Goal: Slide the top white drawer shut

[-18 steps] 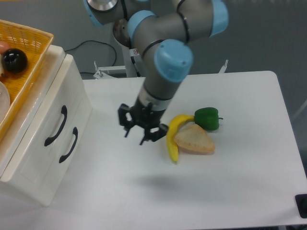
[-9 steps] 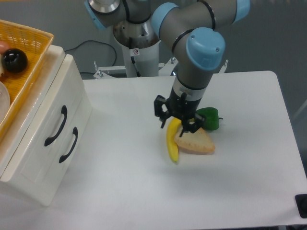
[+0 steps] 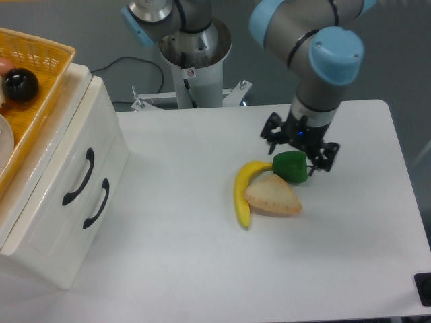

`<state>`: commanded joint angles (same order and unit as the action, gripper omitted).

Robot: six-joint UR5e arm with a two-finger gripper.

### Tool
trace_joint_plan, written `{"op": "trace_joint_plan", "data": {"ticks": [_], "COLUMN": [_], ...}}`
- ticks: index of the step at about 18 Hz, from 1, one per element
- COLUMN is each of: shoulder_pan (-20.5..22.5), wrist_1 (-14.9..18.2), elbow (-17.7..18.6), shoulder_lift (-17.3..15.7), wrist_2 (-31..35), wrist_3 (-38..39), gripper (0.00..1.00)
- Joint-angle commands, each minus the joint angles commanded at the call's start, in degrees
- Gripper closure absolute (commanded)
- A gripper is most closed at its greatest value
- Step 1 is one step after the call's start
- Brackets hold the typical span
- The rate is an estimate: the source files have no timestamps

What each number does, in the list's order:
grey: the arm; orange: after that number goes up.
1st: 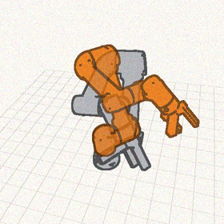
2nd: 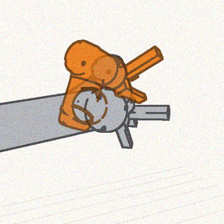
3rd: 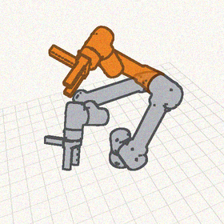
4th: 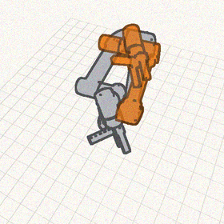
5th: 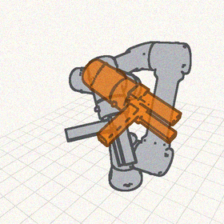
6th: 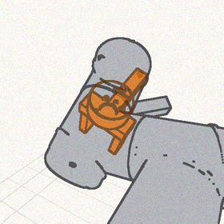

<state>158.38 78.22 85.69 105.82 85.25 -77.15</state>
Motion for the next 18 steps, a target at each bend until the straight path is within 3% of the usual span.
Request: {"op": "trace_joint_plan", "data": {"ticks": [8,12,18], "shoulder_pan": [1.0,0.8,0.4], "wrist_1": [-0.4,-1.1,-2.7], "elbow": [0.0,0.3,0.5], "shoulder_lift": [2.5,4.3,4.8], "wrist_2": [5.1,4.9,4.8], "wrist_3": [-5.5,-14.3,-14.4], "gripper": [0.00,0.00,0.00]}}
